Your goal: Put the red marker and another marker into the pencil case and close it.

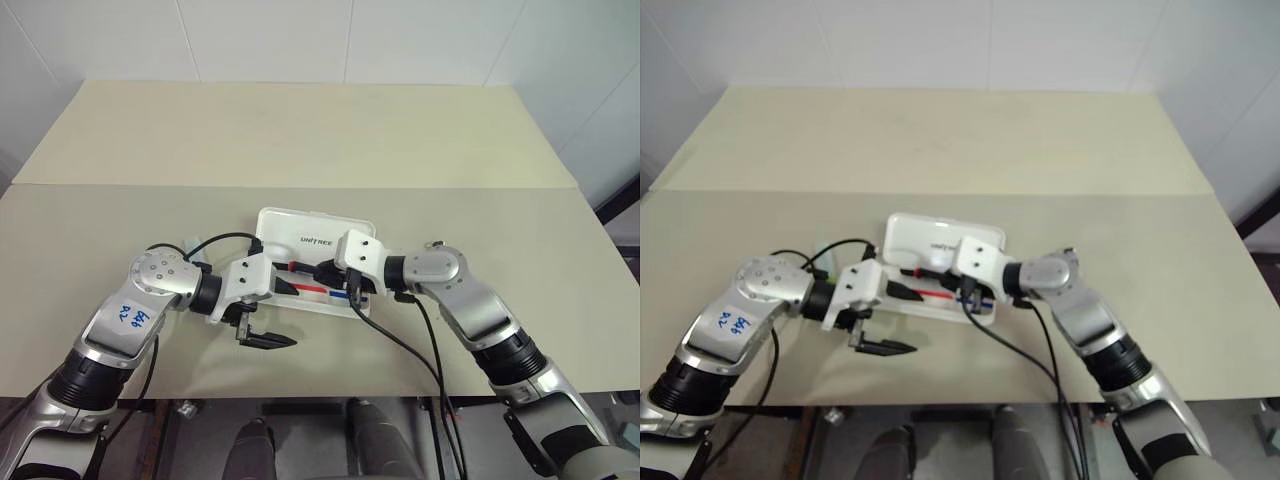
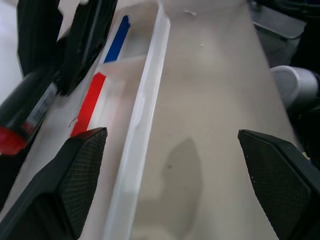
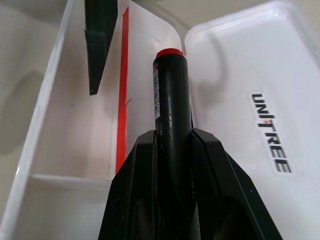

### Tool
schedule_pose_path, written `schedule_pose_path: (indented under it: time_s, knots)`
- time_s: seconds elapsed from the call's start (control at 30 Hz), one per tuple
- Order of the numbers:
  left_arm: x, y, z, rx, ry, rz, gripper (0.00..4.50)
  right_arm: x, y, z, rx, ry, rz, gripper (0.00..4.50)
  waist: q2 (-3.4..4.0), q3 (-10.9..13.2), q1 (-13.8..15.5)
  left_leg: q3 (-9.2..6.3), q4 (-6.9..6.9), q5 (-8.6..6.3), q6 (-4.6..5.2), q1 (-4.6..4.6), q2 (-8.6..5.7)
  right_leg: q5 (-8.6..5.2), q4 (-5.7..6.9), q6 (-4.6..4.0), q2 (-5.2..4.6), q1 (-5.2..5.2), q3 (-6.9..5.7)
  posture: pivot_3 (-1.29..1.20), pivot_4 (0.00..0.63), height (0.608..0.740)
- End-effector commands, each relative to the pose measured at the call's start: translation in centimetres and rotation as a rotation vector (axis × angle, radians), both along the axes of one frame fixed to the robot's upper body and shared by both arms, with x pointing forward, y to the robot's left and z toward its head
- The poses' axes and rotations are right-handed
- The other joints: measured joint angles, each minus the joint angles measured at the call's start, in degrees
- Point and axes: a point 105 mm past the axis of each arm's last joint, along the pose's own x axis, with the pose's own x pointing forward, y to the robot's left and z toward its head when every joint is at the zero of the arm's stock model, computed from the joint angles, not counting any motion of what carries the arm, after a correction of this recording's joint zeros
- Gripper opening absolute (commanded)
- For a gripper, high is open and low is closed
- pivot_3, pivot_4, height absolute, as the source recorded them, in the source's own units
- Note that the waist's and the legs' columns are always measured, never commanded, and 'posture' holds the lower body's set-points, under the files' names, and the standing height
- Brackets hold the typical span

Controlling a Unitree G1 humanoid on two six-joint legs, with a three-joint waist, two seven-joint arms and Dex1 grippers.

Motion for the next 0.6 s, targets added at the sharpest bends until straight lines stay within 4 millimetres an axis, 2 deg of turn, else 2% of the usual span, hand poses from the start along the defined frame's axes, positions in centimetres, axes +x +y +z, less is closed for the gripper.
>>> schedule_pose_path:
  time_s: [0.03, 0.17, 0.3, 0.43, 0.6]
  knots:
    - [-0.6, 0.5, 1.3, -0.002, -0.030, 0.000, 4.50, -0.5, 0.4, 0.3, 0.010, -0.029, 0.026, 0.59, 0.00, 0.0, 0.0, 0.00, 0.00, 0.00, 0.00, 0.00, 0.00, 0.00, -0.01, 0.00, 0.00, 0.00, 0.00, 0.00, 0.150, 0.740]
    - [-0.7, 0.8, 2.5, -0.012, -0.036, 0.018, 4.50, -0.8, 0.3, -0.4, -0.007, -0.022, 0.031, 0.59, 0.00, 0.0, 0.0, 0.00, -0.01, -0.01, -0.01, 0.00, 0.00, -0.01, -0.02, -0.01, 0.00, -0.01, 0.00, 0.00, 0.150, 0.740]
    - [-0.4, 2.0, 4.2, -0.027, -0.059, 0.062, 4.50, -0.7, 0.4, -0.8, -0.011, -0.017, 0.021, 0.59, -0.01, 0.0, -0.1, 0.00, -0.01, -0.02, -0.03, 0.00, 0.00, -0.01, -0.04, -0.01, 0.00, -0.02, 0.00, 0.00, 0.150, 0.740]
    - [-0.1, 3.7, 6.3, -0.072, -0.095, 0.099, 4.50, -0.6, 0.7, -1.1, -0.012, -0.017, 0.009, 0.59, -0.01, 0.0, -0.1, 0.00, -0.05, -0.02, -0.03, 0.00, 0.00, -0.02, -0.05, -0.02, 0.00, -0.05, 0.00, 0.00, 0.150, 0.740]
    - [0.8, 6.6, 7.2, -0.052, -0.143, 0.169, 4.50, -0.4, 1.0, -0.7, -0.005, -0.032, 0.005, 0.59, -0.01, 0.0, -0.2, 0.01, -0.08, -0.02, -0.03, -0.01, 0.00, -0.03, -0.06, -0.04, 0.00, -0.07, -0.01, 0.00, 0.150, 0.740]
